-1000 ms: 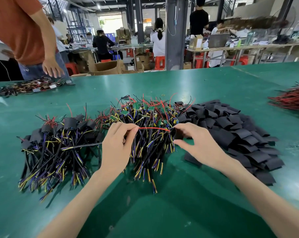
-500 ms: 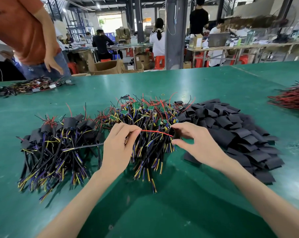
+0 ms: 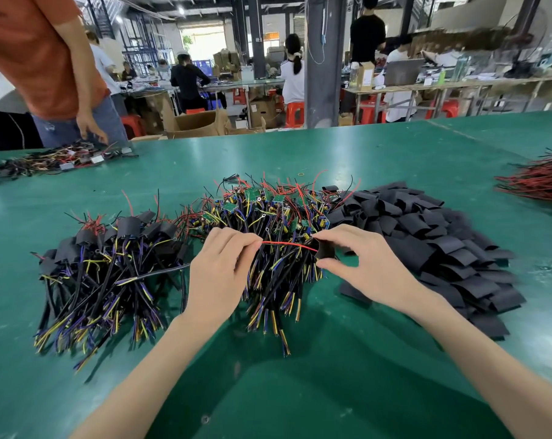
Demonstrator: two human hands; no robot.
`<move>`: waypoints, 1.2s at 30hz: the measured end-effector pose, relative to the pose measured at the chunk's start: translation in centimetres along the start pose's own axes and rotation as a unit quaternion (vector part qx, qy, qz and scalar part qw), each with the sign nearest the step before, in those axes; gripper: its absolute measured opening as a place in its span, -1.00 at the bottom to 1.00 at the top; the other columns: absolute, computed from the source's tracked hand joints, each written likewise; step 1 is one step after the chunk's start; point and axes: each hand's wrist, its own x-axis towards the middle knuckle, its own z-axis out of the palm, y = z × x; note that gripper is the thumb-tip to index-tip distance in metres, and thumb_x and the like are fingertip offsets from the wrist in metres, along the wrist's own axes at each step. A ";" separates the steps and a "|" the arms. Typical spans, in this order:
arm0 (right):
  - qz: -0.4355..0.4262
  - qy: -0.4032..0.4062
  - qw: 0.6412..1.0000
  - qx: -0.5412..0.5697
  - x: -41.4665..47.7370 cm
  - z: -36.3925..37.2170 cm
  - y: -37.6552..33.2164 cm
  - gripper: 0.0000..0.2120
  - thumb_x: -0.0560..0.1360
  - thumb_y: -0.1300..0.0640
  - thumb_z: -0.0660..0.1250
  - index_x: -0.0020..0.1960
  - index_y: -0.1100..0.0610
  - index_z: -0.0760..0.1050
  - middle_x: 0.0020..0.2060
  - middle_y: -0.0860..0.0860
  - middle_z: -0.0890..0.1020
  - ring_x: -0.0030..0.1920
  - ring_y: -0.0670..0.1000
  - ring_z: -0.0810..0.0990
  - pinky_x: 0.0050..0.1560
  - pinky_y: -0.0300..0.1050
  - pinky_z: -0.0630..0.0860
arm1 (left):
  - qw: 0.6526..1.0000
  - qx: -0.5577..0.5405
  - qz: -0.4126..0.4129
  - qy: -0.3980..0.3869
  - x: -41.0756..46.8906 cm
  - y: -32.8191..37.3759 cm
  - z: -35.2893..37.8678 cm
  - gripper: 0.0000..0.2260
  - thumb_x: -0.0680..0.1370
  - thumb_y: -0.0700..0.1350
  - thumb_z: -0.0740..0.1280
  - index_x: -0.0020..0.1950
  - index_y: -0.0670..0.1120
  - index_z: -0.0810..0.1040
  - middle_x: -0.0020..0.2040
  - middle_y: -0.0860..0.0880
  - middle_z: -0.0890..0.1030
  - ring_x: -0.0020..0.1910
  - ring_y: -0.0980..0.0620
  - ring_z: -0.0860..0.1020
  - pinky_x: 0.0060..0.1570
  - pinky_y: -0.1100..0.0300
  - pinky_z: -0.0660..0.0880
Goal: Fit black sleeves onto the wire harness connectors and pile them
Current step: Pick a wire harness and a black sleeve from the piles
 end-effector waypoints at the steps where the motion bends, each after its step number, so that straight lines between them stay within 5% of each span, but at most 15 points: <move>1: -0.008 0.001 1.000 -0.018 0.0 0.1 0.0 -0.67 0.43 0.19 0.45 0.19 0.15 0.55 -0.01 -0.03 0.59 -0.02 -0.04 0.55 0.04 -0.23 0.44 | 1.000 -0.005 0.002 -0.005 0.0 0.1 0.0 -0.83 0.56 -0.16 0.29 -0.08 -0.22 0.63 -0.17 -0.05 0.59 -0.19 -0.05 0.45 -0.06 0.27 0.39; 8: -0.083 -0.008 0.982 -0.170 -0.3 1.5 -0.3 -0.66 0.39 0.13 0.49 0.13 0.19 0.57 -0.02 0.03 0.62 0.06 0.13 0.53 0.16 0.04 0.43 | 0.975 -0.123 0.006 -0.186 -0.6 1.8 0.2 -0.71 0.61 -0.20 0.08 0.30 -0.15 0.42 0.11 0.10 0.47 0.09 0.02 0.39 0.17 0.17 0.34; 12: -0.112 -0.006 0.982 -0.153 -0.7 2.5 -0.9 -0.66 0.40 0.20 0.46 0.15 0.24 0.54 -0.03 0.04 0.60 0.04 0.08 0.43 0.16 -0.13 0.37 | 0.955 -0.151 -0.001 -0.256 -1.4 3.0 0.8 -0.38 0.46 -0.48 0.10 0.47 -0.08 0.18 0.17 0.25 0.24 0.23 0.03 0.29 0.31 0.25 0.20; 15: -0.099 -0.029 0.988 -0.119 -0.9 2.7 -1.1 -0.68 0.43 0.23 0.42 0.17 0.24 0.52 0.01 0.05 0.58 0.01 0.05 0.42 0.12 -0.21 0.33 | 0.958 -0.152 0.019 -0.244 -1.5 3.2 1.1 -0.40 0.51 -0.44 0.19 0.50 -0.09 0.14 0.39 0.03 0.22 0.38 0.12 0.21 0.38 0.35 0.12; 21: -0.058 -0.060 0.991 -0.105 -0.8 2.4 -0.7 -0.71 0.51 0.16 0.35 0.21 0.19 0.48 0.03 0.04 0.53 0.02 -0.04 0.38 0.04 -0.37 0.21 | 0.961 -0.105 -0.017 -0.254 -0.8 1.7 0.7 -0.60 0.53 -0.14 0.35 0.34 -0.23 0.42 0.38 -0.05 0.32 0.32 0.12 0.33 0.36 0.14 0.27; 26: -0.056 -0.078 0.990 -0.103 -1.0 2.5 -0.7 -0.72 0.52 0.15 0.33 0.21 0.17 0.48 0.02 0.02 0.51 0.05 -0.03 0.38 0.05 -0.35 0.22 | 0.953 0.001 0.019 -0.302 -0.5 0.3 -0.5 -0.56 0.46 0.23 0.31 0.11 -0.08 0.60 0.23 0.04 0.49 0.28 0.02 0.34 0.29 0.06 0.21; 32: -0.052 -0.078 0.992 -0.087 -1.0 2.3 -0.8 -0.73 0.51 0.15 0.34 0.20 0.17 0.49 0.01 0.01 0.52 0.04 -0.05 0.38 0.05 -0.35 0.22 | 0.959 -0.023 0.050 -0.277 0.0 0.2 -0.8 -0.90 0.50 -0.12 0.37 -0.09 -0.12 0.66 0.10 0.05 0.59 0.15 0.00 0.43 0.12 0.07 0.27; 36: -0.055 -0.063 0.993 -0.081 -1.0 2.1 -0.9 -0.72 0.50 0.15 0.37 0.19 0.17 0.50 -0.01 0.03 0.53 0.00 -0.04 0.41 0.05 -0.31 0.28 | 0.961 -0.010 0.042 -0.271 0.1 0.7 -0.9 -0.80 0.60 -0.11 0.18 -0.04 -0.16 0.57 -0.02 0.02 0.60 0.04 0.02 0.44 0.07 0.20 0.24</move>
